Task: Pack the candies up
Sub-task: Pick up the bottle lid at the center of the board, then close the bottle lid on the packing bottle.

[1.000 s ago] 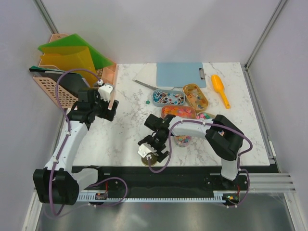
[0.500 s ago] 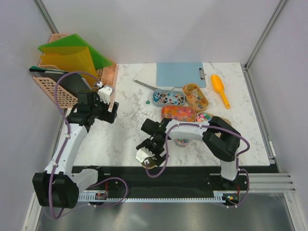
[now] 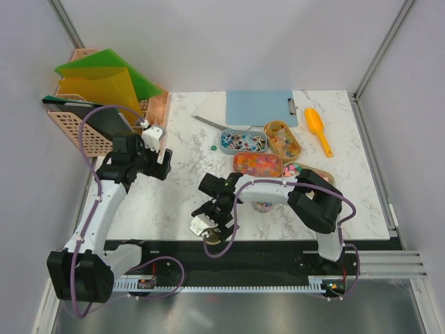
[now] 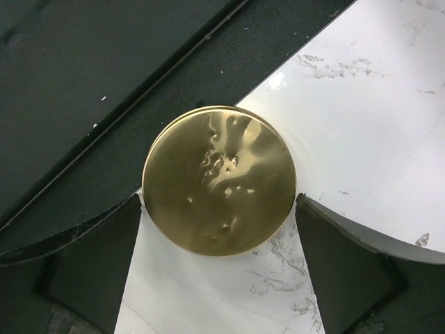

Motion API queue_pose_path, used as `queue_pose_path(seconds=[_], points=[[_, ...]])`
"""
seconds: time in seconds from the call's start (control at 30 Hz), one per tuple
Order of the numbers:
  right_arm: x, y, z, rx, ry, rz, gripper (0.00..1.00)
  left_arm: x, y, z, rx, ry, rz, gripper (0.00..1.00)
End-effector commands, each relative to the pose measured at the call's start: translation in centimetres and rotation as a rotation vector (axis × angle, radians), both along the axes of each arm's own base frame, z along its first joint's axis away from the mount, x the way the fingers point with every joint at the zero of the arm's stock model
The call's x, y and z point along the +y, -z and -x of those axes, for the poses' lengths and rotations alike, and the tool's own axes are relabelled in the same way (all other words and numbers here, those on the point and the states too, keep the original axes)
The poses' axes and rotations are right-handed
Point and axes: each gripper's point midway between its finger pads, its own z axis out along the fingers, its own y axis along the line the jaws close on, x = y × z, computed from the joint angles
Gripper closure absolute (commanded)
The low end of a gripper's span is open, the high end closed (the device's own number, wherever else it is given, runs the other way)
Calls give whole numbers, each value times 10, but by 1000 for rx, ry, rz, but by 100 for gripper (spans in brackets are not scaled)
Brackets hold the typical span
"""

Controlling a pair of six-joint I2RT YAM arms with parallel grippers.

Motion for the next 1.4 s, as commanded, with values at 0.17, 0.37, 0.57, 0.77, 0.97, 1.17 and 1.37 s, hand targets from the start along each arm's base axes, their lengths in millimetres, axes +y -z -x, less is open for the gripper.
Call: queue_pose_path(seconds=[0.17,0.37,0.57,0.77,0.97,1.17,1.37], points=[[15,-2,-3,2,33,-9,2,-6,-9,3,-18,0,49,3],[12,0,-9,-19,62,26,14,-8,-8,2,-9,7,61,3],[4,-27,-33,-63,189,14,24,-8,-10,-5,-15,12,55,3],[-42,-65,-98,-119,436,21,24,-12,-10,-18,-22,44,54,4],[-115,-104,-152,-194,695,35,22,-27,15,-25,21,79,53,5],[-193,-112,-146,-201,862,100,21,-76,46,-15,63,322,-45,4],[-219,-96,-110,-145,908,122,20,-120,62,-22,92,466,-93,5]])
